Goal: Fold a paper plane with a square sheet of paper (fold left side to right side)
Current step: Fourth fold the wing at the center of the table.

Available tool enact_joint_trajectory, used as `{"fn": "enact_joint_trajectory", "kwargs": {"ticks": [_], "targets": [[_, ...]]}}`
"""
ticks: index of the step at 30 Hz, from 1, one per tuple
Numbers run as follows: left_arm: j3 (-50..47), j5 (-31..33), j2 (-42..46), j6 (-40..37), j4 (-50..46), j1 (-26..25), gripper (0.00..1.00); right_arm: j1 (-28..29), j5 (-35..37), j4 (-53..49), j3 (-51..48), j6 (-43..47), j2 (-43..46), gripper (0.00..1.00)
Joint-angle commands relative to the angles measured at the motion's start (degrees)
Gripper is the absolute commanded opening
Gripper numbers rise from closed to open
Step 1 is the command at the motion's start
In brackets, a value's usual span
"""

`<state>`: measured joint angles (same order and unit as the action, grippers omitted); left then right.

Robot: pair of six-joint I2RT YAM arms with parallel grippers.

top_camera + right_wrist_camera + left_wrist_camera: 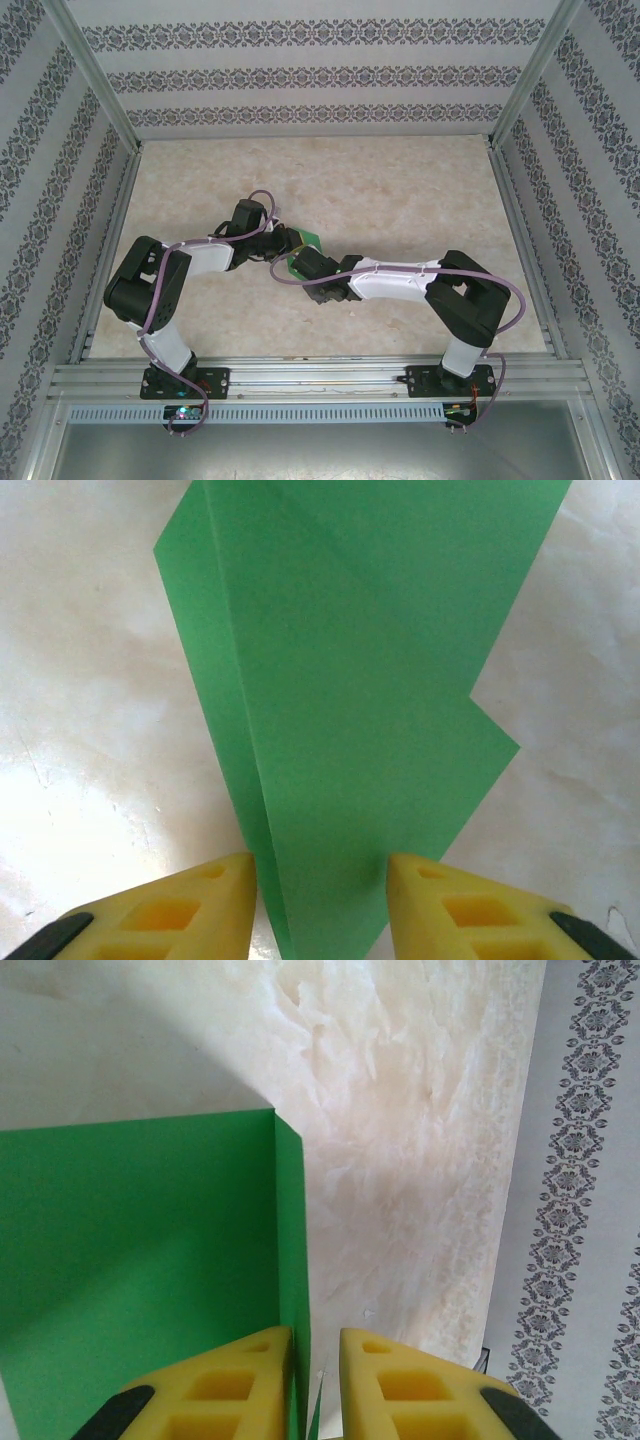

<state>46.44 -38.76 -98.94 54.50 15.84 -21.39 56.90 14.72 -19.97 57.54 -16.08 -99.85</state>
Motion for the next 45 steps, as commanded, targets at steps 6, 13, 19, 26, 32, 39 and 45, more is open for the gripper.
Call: {"fn": "enact_joint_trajectory", "kwargs": {"ticks": [6,13,19,26,32,39,45], "targets": [[1.4,0.6,1.9,-0.4,-1.3,-0.5,0.2,0.8,1.7,-0.4,1.1,0.1,-1.7,0.33],[1.3,1.2,2.7,-1.1,-2.2,-0.5,0.22,0.9,1.7,-0.6,1.0,-0.1,-2.1,0.22],[0.7,1.8,3.7,-1.8,-3.6,-0.2,0.25,0.9,1.8,-0.5,0.6,-0.1,-1.7,0.16],[-1.7,1.7,5.8,-1.5,-3.1,1.4,0.31,0.8,1.6,-0.4,0.3,-0.5,-2.6,0.06],[-5.3,0.2,11.7,-3.1,-6.1,6.7,0.35,0.8,1.5,-0.4,0.3,-0.6,-2.4,0.0],[-8.6,-2.2,20.5,-7.1,-14.0,15.3,0.38,0.1,-1.0,0.6,-0.7,-0.9,-1.5,0.0],[-8.6,-2.9,24.7,-11.6,-20.7,16.9,0.39,-3.3,-11.5,4.2,-3.4,-2.7,1.3,0.0]]}}
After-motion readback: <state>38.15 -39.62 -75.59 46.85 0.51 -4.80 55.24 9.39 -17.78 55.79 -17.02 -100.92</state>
